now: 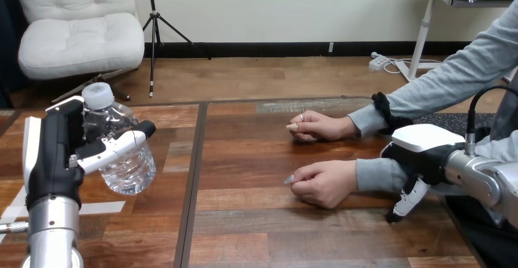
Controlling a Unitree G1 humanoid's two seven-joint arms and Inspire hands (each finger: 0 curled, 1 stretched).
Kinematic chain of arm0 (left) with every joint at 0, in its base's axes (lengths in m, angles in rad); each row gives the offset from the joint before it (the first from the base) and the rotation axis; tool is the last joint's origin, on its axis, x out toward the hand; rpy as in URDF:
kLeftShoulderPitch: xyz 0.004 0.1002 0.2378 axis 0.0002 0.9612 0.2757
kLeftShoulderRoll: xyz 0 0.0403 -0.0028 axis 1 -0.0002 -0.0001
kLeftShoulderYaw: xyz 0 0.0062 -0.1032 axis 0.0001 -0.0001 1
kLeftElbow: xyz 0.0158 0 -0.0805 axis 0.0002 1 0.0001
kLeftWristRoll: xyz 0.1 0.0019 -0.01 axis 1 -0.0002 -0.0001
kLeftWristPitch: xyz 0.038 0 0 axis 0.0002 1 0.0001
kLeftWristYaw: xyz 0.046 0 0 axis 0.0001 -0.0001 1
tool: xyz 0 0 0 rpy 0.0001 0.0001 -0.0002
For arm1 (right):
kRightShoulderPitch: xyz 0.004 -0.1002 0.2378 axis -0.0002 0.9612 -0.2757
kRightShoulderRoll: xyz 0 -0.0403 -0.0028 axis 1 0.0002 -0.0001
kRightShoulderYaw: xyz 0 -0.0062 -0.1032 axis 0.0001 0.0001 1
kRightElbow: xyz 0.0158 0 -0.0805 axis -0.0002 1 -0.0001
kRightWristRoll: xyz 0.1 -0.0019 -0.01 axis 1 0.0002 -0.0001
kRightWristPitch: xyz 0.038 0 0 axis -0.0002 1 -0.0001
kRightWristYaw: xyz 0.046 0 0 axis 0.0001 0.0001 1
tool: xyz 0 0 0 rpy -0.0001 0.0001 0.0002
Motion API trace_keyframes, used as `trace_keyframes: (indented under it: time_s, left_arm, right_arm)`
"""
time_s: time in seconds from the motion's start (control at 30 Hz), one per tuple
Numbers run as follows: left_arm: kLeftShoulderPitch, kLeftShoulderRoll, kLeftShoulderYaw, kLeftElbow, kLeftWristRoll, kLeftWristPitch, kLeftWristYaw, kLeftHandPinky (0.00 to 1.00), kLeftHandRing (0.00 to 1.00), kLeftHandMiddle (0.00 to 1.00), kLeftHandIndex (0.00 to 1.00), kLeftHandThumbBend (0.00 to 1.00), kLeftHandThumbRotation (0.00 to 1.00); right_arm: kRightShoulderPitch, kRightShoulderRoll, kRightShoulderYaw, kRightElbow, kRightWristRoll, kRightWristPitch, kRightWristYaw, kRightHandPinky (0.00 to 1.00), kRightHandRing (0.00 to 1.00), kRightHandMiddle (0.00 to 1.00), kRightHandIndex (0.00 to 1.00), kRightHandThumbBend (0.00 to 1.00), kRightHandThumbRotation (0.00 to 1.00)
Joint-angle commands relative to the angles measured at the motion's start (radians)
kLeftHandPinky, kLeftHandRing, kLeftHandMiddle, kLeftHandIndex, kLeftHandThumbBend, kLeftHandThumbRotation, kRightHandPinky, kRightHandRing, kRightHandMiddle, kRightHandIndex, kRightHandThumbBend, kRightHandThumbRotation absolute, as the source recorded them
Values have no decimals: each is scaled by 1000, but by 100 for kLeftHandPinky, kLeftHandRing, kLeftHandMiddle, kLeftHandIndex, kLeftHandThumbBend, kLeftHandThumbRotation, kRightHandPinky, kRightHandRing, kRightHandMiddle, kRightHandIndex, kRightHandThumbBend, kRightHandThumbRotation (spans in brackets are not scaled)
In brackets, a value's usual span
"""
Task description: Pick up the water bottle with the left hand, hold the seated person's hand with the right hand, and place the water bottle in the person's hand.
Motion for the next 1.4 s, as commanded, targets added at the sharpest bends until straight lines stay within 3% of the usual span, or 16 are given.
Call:
trace_keyframes:
  time_s: [0.0, 0.3, 0.9, 1.37]
  left_arm:
    - [-42, 8, 2, -83, 0, -36, 2, 32, 38, 42, 43, 67, 0]
    - [-40, 11, 2, -80, -1, -50, -3, 32, 38, 42, 43, 67, 0]
    - [-37, 14, 1, -82, 7, -52, -3, 32, 37, 41, 43, 68, 0]
    - [-35, 4, 4, -90, -12, -40, -10, 32, 37, 42, 43, 67, 0]
  right_arm:
    - [-51, 27, 15, 18, -9, 19, -18, 47, 56, 61, 61, 100, 28]
    - [-47, 29, 13, 15, -4, 13, -35, 42, 51, 56, 57, 97, 24]
    - [-33, 34, -5, 12, 18, -1, -97, 23, 28, 37, 42, 83, 9]
    - [-31, 30, -12, 12, 30, -15, -110, 24, 30, 38, 42, 72, 9]
